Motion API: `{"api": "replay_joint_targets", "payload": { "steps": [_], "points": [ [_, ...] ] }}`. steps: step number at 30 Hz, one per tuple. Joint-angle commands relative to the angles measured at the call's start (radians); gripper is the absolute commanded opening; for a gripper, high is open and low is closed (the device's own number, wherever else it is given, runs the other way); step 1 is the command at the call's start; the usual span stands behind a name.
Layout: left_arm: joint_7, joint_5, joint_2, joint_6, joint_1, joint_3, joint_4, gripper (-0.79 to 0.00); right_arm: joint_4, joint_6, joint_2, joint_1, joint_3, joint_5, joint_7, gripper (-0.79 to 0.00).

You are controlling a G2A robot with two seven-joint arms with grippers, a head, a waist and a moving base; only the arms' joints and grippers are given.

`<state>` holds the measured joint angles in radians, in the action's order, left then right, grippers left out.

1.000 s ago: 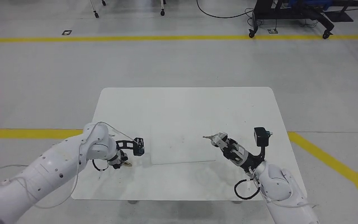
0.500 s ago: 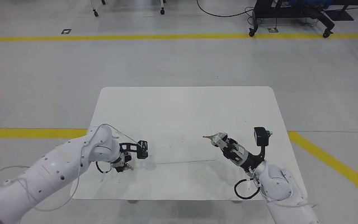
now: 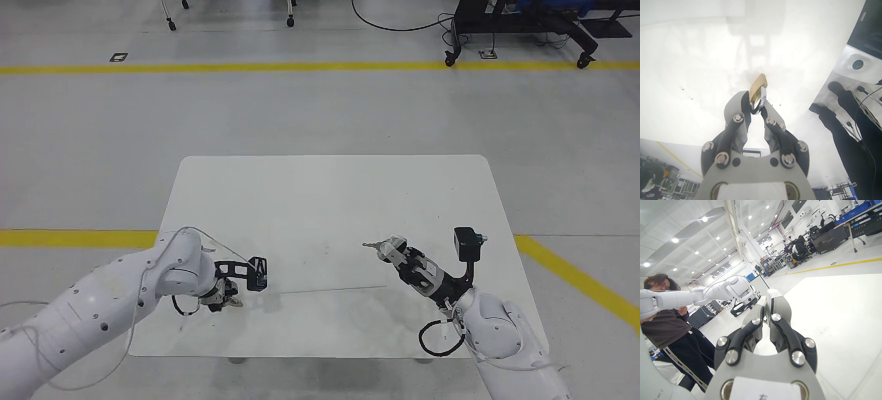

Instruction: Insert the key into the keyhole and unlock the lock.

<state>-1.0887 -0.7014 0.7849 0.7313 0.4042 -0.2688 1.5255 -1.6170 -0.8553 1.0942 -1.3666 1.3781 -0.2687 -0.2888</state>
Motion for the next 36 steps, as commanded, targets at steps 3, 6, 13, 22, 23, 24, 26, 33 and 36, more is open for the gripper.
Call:
{"api": "replay_joint_targets", "payload": {
  "steps": [3,6,13,22,23,24,26,33,36],
  "points": [
    [0.007,0.002,-0.009,0.007,0.003,-0.006,0.018,-0.785,0.000,0.000,0.000,0.000,0.000,0.000,0.000,-0.785],
    [0.009,0.000,-0.016,0.009,0.005,-0.013,0.029,-0.785,0.000,0.000,0.000,0.000,0.000,0.000,0.000,-0.785],
    [0.192,0.094,-0.046,0.054,0.004,-0.118,0.030,-0.785,0.000,0.000,0.000,0.000,0.000,0.000,0.000,-0.785],
    [0.300,0.464,-0.103,0.216,0.004,-0.250,-0.138,-0.785,0.000,0.000,0.000,0.000,0.000,0.000,0.000,-0.785],
    [0.300,0.464,-0.103,0.216,0.004,-0.250,-0.138,-0.785,0.000,0.000,0.000,0.000,0.000,0.000,0.000,-0.785],
    [0.300,0.464,-0.103,0.216,0.004,-0.250,-0.138,-0.785,0.000,0.000,0.000,0.000,0.000,0.000,0.000,-0.785],
    [0.300,0.464,-0.103,0.216,0.004,-0.250,-0.138,-0.785,0.000,0.000,0.000,0.000,0.000,0.000,0.000,-0.785],
    [0.429,0.658,-0.098,0.281,0.072,-0.246,-0.153,-0.785,0.003,0.002,0.000,-0.002,0.000,0.008,0.007,-0.785],
    [0.444,0.927,-0.090,0.281,0.114,-0.223,-0.144,-0.785,0.032,-0.014,0.006,-0.022,0.001,0.062,0.081,-0.785]
  ]
}}
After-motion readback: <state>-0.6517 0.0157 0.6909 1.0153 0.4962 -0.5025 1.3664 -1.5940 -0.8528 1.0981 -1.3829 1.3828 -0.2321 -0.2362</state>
